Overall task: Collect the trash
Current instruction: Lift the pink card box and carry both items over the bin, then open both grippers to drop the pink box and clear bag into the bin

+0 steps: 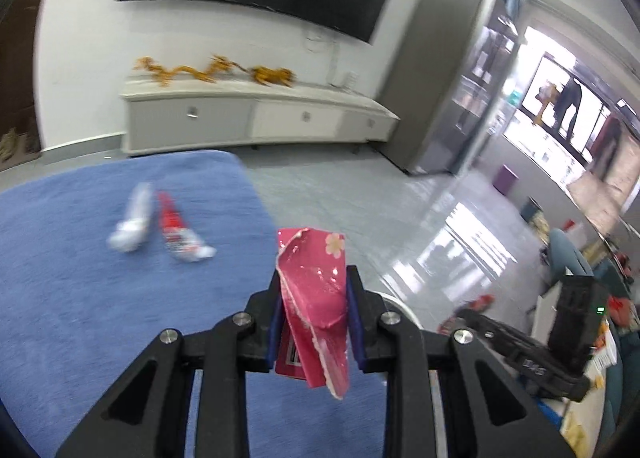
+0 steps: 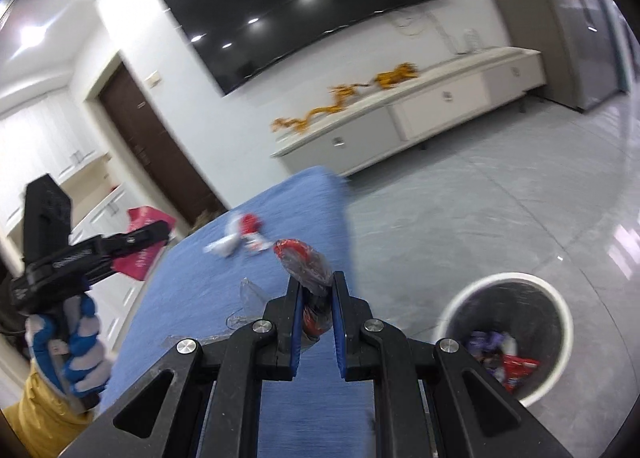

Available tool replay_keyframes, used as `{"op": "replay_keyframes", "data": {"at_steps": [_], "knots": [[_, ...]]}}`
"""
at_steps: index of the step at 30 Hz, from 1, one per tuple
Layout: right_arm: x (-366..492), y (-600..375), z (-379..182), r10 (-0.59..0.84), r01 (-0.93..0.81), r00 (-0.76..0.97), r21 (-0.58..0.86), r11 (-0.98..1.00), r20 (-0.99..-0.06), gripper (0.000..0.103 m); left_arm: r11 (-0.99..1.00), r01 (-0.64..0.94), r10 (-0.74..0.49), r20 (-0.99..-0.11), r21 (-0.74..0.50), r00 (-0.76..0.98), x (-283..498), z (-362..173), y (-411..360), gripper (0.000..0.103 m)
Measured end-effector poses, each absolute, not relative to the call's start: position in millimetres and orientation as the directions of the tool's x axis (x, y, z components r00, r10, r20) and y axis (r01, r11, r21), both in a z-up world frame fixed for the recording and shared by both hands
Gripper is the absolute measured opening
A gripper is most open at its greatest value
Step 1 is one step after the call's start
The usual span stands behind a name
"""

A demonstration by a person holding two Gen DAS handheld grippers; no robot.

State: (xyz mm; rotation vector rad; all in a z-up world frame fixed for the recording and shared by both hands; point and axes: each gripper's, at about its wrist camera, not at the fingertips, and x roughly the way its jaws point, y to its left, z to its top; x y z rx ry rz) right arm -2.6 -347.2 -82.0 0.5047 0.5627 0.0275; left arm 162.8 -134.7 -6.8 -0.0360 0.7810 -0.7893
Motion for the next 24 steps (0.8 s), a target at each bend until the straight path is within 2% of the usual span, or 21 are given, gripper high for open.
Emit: {"op": "replay_keyframes", "data": {"at_steps": [7, 13, 16, 17, 18, 19, 24], "knots": [[-14, -417, -126, 0.010, 0.317, 0.806, 0.445, 0.838, -0.592, 0.013, 0.614, 0.718, -0.680, -0.683, -0.329, 0.268, 156, -40, -249, 0.027], [-9, -454, -165, -0.034, 0.422, 0.749, 0.437, 0.795, -0.661, 0.015, 0.569, 0.737, -0.663, -0.733, -0.365, 0.150, 159, -77, -322, 0.028], [-4, -465, -180, -0.046, 0.458, 0.725, 0.431, 0.778, -0.687, 0.016, 0.564, 0.728, -0.655, -0.748, -0.390, 0.106, 165, -92, -347, 0.045], [-2, -468, -185, -0.048, 0.468, 0.718, 0.430, 0.772, -0.694, 0.023, 0.562, 0.722, -0.657, -0.748, -0.403, 0.094, 167, -96, -353, 0.056], [0, -472, -189, -0.053, 0.480, 0.710, 0.428, 0.765, -0.702, 0.028, 0.561, 0.718, -0.658, -0.749, -0.413, 0.083, 168, -101, -357, 0.061], [0, -475, -192, -0.057, 0.489, 0.706, 0.428, 0.760, -0.706, 0.038, 0.559, 0.714, -0.656, -0.752, -0.423, 0.069, 170, -105, -363, 0.061], [-5, -480, -199, -0.066, 0.508, 0.697, 0.428, 0.748, -0.714, 0.040, 0.559, 0.719, -0.642, -0.765, -0.414, 0.058, 166, -113, -372, 0.061]]}}
